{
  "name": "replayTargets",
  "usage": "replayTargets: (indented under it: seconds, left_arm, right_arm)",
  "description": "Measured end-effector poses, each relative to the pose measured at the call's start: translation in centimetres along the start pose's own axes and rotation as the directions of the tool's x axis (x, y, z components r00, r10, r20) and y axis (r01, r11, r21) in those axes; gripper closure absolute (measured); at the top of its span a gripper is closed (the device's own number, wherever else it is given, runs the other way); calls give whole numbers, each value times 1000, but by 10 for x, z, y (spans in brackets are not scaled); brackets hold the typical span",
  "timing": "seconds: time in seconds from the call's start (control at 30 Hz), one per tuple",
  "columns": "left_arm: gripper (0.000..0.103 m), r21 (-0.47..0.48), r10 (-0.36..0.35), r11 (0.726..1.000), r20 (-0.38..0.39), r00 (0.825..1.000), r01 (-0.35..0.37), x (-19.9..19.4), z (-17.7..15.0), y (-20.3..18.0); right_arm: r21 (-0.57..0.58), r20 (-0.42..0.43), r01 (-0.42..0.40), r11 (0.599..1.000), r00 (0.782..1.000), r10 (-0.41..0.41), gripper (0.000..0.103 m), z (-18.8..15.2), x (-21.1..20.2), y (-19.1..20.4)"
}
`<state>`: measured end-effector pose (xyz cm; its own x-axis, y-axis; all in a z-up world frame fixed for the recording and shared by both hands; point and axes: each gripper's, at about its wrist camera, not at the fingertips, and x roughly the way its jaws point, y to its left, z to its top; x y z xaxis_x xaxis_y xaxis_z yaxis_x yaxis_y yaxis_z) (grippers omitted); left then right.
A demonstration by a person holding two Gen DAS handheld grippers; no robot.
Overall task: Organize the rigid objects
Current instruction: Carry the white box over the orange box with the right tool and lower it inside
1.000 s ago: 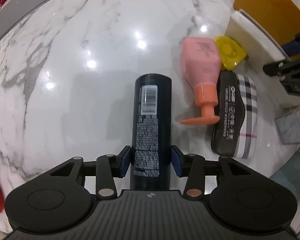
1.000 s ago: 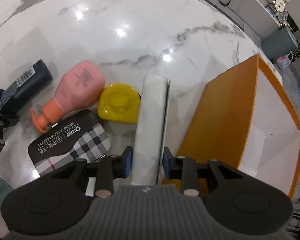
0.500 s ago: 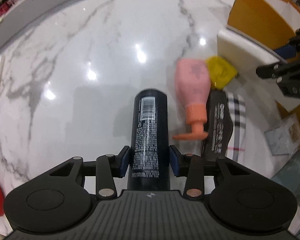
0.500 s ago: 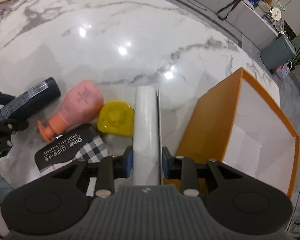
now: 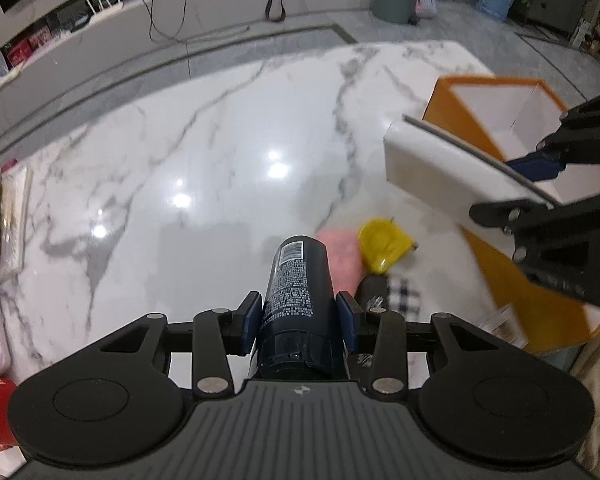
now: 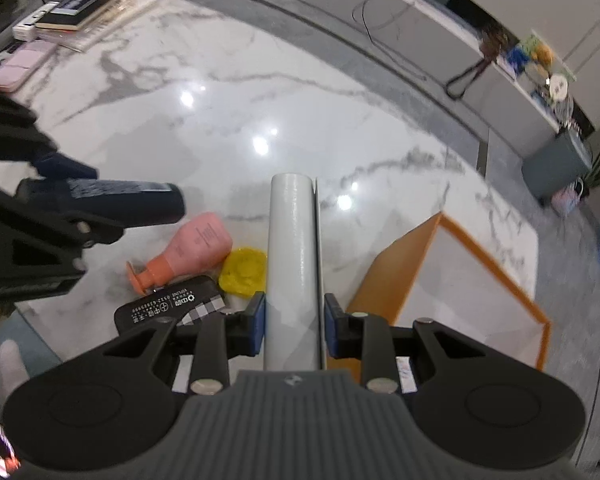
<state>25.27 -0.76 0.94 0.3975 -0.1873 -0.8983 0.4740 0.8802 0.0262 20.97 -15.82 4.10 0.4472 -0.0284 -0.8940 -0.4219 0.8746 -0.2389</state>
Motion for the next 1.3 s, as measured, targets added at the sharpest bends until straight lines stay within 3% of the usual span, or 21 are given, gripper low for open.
replayTargets:
  seconds: [0.5, 0.93, 1.13, 1.17, 1.2, 1.3]
  left_arm:
    - [57, 126, -28, 992, 107, 994, 14, -47, 51, -87]
    - [60, 234, -84, 971, 105, 991, 57, -7, 103, -150]
    - [63, 240, -85, 970, 149, 985, 48, 6, 130, -161]
    - [66, 239, -91, 970, 154, 984, 52, 7, 134, -161]
    - [103, 239, -100, 969, 152, 983, 61, 10, 136, -161]
    - [102, 241, -117, 967, 137, 984, 81, 20, 143, -167]
  right_arm:
    - [-199, 90, 63, 978, 995, -45, 74, -54, -52, -66]
    - [-383, 76, 67, 921, 996, -41, 74, -91, -8, -118]
    - [-516, 104, 107, 850, 993, -62, 74, -95, 30, -126]
    - [-538, 116, 112, 836, 992, -58, 74, -96, 37, -126]
    - [-555, 127, 117, 824, 990, -55, 74, -96, 42, -125]
    - [-619, 146, 124, 776, 988, -42, 74, -100, 58, -121]
